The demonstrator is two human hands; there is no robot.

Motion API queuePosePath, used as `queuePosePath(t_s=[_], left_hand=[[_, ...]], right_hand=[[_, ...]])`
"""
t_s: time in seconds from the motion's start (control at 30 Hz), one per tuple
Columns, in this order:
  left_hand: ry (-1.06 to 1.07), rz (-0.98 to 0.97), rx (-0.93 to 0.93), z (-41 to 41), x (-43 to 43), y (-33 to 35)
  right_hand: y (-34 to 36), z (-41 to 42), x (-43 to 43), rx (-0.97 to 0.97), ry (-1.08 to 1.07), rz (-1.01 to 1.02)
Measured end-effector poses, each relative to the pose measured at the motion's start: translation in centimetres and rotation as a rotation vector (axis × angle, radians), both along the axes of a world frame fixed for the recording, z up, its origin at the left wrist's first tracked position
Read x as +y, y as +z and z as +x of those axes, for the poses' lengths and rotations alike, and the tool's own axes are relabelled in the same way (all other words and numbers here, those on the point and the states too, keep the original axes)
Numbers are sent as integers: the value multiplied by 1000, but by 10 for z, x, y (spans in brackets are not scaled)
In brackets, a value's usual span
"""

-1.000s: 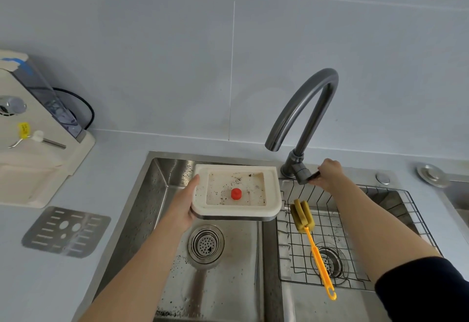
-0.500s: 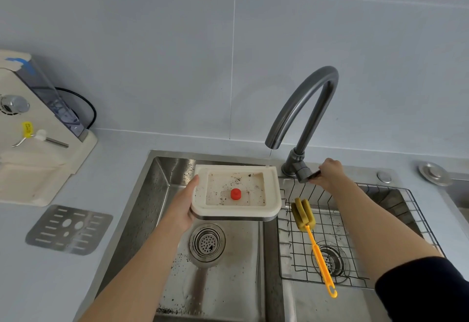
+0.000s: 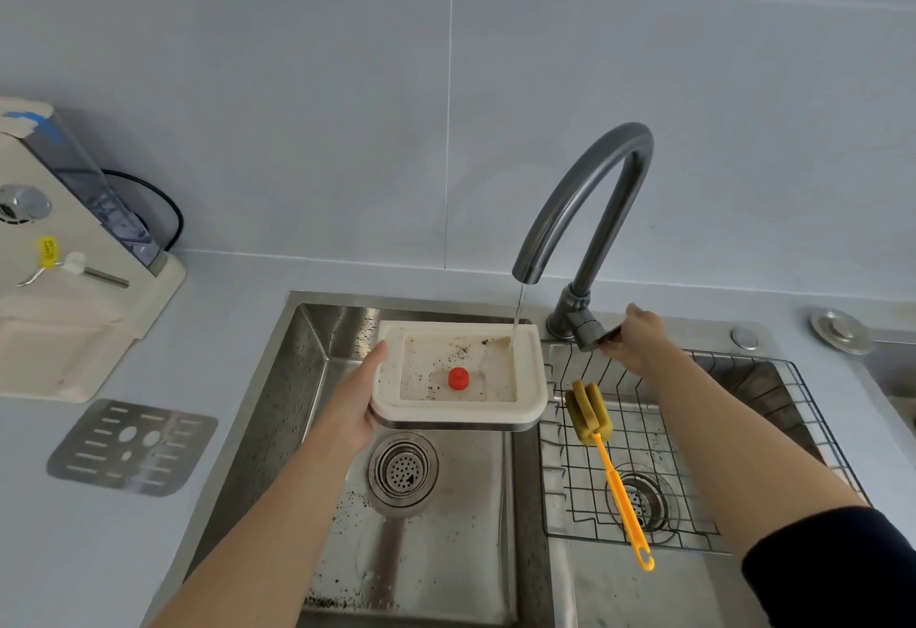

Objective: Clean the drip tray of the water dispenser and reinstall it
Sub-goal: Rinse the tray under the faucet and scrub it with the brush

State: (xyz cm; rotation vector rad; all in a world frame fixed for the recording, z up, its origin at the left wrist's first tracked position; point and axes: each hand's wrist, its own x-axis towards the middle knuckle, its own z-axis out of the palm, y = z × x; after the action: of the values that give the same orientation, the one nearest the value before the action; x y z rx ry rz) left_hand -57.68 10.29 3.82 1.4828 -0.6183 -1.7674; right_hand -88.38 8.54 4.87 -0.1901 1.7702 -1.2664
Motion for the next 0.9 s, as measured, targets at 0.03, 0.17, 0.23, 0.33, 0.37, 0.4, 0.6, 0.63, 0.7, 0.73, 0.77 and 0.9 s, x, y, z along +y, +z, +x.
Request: queuePosePath(t_s=[0.03,0.17,0.23,0.33,0.37,0.4,0.6,0.63,0.7,0.73,0.77,0.9], left_hand=[[-7,-3,2,0,1,0],[-29,-2,-12,0,3,0],[-48,9,-24,0,5,-1],[-56,15,-28,2,8,-3],[-57,17,-28,3,9,-3],[-59,18,-28,3,10,-4],[-72,32,-30,7,16,-9],[-71,37,-26,7,17,-10],[-60,43,-22,8,18,-11],[-59,46,-21,8,18,-12],[-61,52,-21,8,18,-11],[-53,65,-11,7,19,-13]], right_hand=[[-2,0,3,37,38,28],[-8,4,24,324,329,181],[-17,6,39,519,533,311],[-34,9,66,642,820,525],[-37,12,75,667,892,567],[-41,13,83,685,955,606],[-73,21,114,721,926,745],[-76,22,117,726,904,745],[-80,24,120,728,841,723],[-80,25,121,716,803,708],[-79,25,122,704,766,685],[-70,24,131,672,632,570]])
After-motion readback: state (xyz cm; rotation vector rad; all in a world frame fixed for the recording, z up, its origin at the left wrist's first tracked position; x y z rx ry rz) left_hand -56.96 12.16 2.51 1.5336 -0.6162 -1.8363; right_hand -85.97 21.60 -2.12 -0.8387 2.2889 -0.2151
